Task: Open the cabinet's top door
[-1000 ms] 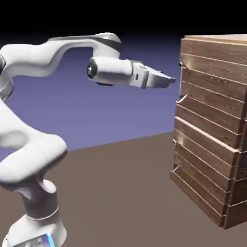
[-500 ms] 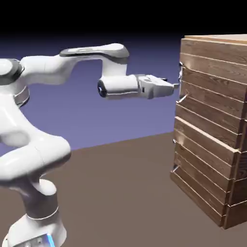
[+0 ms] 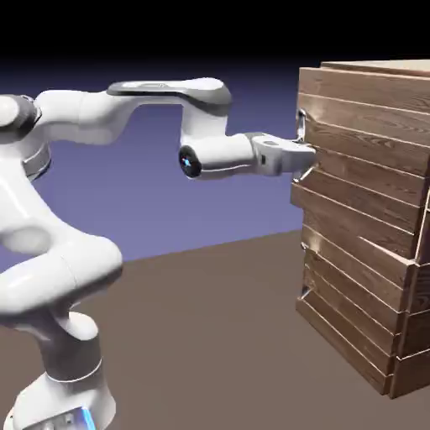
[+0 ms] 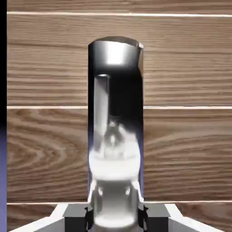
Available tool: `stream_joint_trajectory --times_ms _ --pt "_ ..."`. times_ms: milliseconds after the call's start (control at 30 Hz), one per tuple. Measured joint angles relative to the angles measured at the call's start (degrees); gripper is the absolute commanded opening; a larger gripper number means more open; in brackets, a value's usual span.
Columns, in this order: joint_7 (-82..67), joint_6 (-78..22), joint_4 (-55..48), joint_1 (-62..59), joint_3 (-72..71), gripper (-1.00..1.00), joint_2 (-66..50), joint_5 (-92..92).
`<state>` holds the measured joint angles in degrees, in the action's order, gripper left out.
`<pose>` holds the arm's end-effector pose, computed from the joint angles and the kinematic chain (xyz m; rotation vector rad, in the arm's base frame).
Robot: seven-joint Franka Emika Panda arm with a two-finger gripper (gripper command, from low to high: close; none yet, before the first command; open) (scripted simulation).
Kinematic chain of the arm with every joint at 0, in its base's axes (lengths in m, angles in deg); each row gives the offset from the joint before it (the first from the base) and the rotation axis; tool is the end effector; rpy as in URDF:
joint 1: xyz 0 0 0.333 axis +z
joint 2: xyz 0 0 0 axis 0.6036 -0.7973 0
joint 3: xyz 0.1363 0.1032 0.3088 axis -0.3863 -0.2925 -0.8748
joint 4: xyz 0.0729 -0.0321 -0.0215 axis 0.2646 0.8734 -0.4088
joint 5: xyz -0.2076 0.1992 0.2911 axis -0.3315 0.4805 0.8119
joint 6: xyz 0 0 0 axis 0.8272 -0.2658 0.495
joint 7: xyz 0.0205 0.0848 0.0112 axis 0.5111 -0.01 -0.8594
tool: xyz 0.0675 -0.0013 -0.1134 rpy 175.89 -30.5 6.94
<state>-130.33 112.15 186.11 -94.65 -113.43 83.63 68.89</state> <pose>0.4504 0.0679 0.5367 -1.7692 0.5434 -1.6346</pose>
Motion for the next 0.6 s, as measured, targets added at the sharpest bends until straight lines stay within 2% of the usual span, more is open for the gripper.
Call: stream_joint_trajectory --times_ms 300,600 --pt "1.3 -22.0 13.4 8.2 18.6 -1.0 1.8 -17.5" --pt "-1.1 -44.4 16.7 5.9 35.7 -1.0 -2.2 -37.5"
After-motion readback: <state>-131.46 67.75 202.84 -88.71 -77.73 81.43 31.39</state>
